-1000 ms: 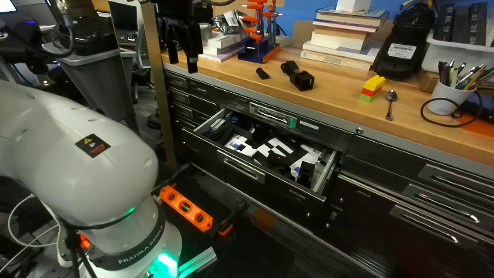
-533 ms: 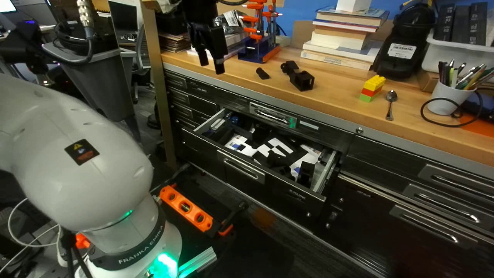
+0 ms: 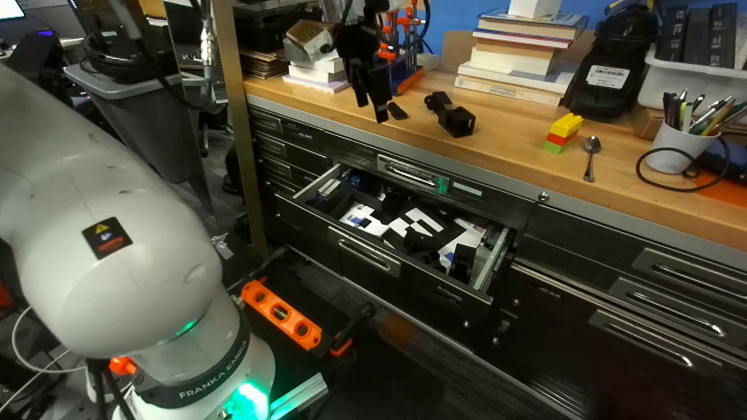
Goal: Put the blue objects into the drawer then close the drawer.
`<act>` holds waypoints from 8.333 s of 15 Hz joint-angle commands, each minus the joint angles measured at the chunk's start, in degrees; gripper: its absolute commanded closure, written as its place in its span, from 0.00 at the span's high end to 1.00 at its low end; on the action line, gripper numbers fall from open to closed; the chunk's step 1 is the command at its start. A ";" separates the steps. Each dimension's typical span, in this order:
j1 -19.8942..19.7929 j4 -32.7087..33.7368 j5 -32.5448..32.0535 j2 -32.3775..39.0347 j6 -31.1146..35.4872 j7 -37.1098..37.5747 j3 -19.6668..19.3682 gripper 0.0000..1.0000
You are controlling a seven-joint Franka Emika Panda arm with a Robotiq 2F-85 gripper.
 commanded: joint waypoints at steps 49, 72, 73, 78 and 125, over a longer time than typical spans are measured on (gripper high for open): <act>14.34 12.86 3.87 19.80 1.01 -6.93 -8.16 0.19; 12.88 -8.71 2.56 32.89 37.52 3.78 -13.92 0.19; 13.34 -7.80 2.88 33.99 38.62 3.74 -14.43 0.19; 16.79 -3.01 4.74 38.76 40.65 2.74 -16.70 0.19; 7.42 15.33 3.23 16.66 4.69 -64.11 -16.87 1.00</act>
